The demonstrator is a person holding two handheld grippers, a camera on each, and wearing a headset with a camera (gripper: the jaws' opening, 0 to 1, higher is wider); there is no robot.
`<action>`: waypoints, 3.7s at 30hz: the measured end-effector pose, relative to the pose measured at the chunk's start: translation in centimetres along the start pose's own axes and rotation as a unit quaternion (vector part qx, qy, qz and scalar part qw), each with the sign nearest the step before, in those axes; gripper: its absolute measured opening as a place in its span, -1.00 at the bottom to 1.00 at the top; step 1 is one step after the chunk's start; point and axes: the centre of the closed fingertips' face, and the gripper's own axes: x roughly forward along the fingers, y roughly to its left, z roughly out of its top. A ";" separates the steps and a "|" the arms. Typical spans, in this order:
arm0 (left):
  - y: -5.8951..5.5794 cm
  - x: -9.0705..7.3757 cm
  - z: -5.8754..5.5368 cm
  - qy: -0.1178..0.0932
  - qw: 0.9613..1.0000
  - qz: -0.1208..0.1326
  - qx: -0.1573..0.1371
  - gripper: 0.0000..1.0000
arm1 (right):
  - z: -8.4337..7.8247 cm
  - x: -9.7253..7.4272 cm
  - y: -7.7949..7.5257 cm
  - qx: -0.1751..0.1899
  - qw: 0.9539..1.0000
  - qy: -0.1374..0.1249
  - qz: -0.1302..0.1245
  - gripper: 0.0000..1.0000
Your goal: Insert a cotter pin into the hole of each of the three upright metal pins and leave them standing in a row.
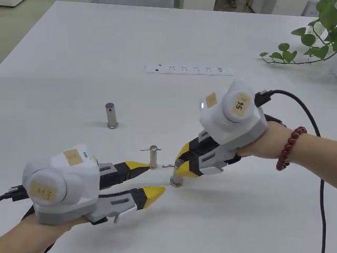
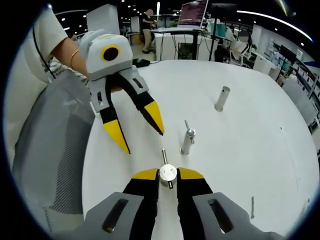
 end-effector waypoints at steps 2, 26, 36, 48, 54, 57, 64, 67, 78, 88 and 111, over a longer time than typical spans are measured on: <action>0.0 -0.2 0.0 -0.001 1.000 0.001 0.001 -0.38 | 0.0 0.0 0.0 -0.002 1.000 0.001 0.000 -0.73; 0.4 -1.0 0.5 -0.011 1.000 0.013 -0.001 -0.23 | -0.3 -0.9 -2.9 0.012 0.999 0.009 -0.028 -0.73; 0.6 -1.1 0.6 -0.012 1.000 0.013 -0.002 -0.22 | -0.6 -0.7 -3.8 0.015 0.999 0.012 -0.029 -0.73; 0.6 -1.1 0.6 -0.011 1.000 0.013 -0.004 -0.23 | -0.6 -0.7 -3.8 0.015 0.999 0.014 -0.025 -0.72; 0.5 -1.0 0.5 -0.010 1.000 0.012 -0.005 -0.23 | -0.6 -0.7 -3.8 0.017 1.000 0.013 -0.022 -0.72; 0.5 -1.0 0.4 -0.009 1.000 0.011 -0.005 -0.23 | -0.6 -0.7 -3.6 0.018 1.000 0.010 -0.017 -0.72; 0.4 -0.9 0.4 -0.008 1.000 0.009 -0.005 -0.23 | -0.5 -0.7 -3.7 0.018 1.000 0.006 -0.013 -0.71; 0.4 -0.9 0.4 -0.008 1.000 0.009 -0.005 -0.23 | -0.5 -0.7 -3.7 0.020 1.000 0.006 -0.012 -0.71; 0.3 -1.1 0.5 -0.007 1.000 0.007 -0.003 -0.21 | -0.4 -0.4 -3.7 0.036 0.999 -0.002 -0.007 -0.61; 0.2 -1.3 0.4 -0.005 1.000 0.006 -0.005 -0.14 | 0.8 -0.8 -3.7 0.069 0.997 -0.030 -0.008 -0.45; 0.2 -2.8 1.4 -0.028 0.998 0.022 -0.046 0.34 | 6.0 -0.4 -6.8 0.108 0.987 -0.116 -0.037 -0.12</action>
